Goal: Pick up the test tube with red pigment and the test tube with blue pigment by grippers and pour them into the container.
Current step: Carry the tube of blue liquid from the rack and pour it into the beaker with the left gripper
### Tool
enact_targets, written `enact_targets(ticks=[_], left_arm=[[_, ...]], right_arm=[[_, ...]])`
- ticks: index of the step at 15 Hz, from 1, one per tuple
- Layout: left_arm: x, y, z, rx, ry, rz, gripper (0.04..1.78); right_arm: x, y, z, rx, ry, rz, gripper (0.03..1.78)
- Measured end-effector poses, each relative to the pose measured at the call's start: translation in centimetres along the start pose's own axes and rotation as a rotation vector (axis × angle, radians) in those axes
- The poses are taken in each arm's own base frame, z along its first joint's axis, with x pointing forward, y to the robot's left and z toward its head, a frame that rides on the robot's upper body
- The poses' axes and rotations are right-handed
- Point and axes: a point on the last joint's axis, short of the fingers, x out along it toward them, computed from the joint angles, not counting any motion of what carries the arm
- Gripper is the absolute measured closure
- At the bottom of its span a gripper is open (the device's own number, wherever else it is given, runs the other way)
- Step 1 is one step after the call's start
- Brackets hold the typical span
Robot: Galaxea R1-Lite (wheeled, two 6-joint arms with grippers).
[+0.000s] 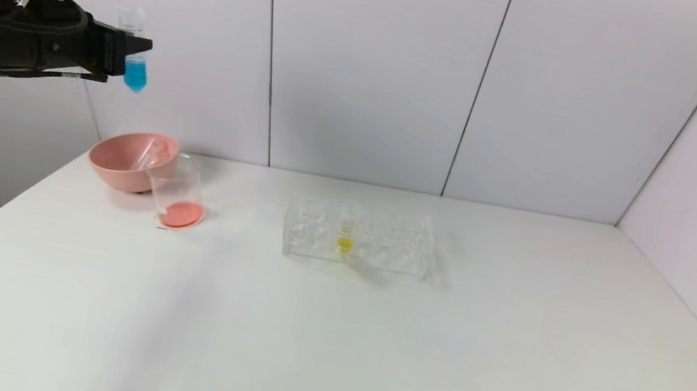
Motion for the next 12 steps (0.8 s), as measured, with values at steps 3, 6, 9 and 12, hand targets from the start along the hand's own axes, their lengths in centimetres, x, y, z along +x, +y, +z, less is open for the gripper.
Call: enact_targets(ticks=[3, 6, 9, 12], left_arm=[[0.0, 2.6, -0.6, 0.086, 0.089, -0.031, 1.37], [-0.1, 3.6, -0.7, 0.170, 0.146, -0.086, 1.37], [0.0, 3.7, -0.9, 0.207, 0.166, -0.160, 1.37], [0.7, 3.9, -1.7, 0.277, 0.194, -0.257, 1.37]], right_arm=[[0.0, 0.0, 0.0, 0.000, 0.000, 0.000, 0.04], [0.0, 0.0, 0.0, 0.000, 0.000, 0.000, 0.04], [0.0, 0.0, 0.0, 0.000, 0.000, 0.000, 0.04], [0.0, 0.0, 0.0, 0.000, 0.000, 0.000, 0.04]])
